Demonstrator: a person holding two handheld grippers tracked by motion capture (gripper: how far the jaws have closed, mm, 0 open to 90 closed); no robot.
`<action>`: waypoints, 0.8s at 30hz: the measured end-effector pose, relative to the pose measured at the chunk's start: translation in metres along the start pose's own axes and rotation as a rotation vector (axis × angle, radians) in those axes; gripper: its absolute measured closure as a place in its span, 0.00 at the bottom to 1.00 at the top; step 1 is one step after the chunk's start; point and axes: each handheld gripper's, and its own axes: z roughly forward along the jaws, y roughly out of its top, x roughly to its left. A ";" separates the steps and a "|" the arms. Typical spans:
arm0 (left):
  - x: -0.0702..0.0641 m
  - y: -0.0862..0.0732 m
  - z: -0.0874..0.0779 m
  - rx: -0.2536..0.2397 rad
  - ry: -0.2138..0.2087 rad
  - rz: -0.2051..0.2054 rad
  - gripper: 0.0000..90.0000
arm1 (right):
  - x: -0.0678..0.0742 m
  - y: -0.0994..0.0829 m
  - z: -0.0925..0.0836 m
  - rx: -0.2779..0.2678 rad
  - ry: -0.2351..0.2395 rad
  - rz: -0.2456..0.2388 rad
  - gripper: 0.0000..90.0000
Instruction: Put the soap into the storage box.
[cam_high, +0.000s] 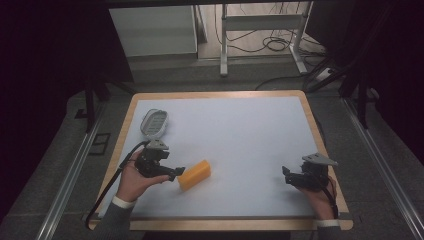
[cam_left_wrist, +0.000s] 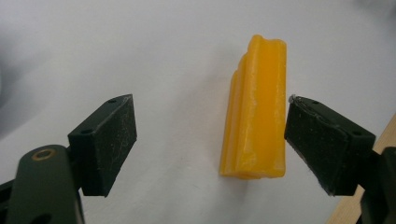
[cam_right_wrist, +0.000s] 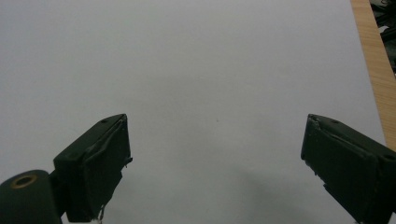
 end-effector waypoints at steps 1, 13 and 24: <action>-0.002 0.001 0.002 0.004 -0.001 0.005 0.19 | 0.000 0.000 0.000 0.000 -0.002 0.000 0.09; -0.012 0.001 0.015 0.032 -0.019 0.016 0.21 | 0.000 -0.002 0.002 0.011 -0.004 -0.003 0.09; -0.017 0.001 0.031 0.068 -0.014 0.020 0.21 | -0.001 -0.003 0.002 0.012 -0.005 -0.004 0.09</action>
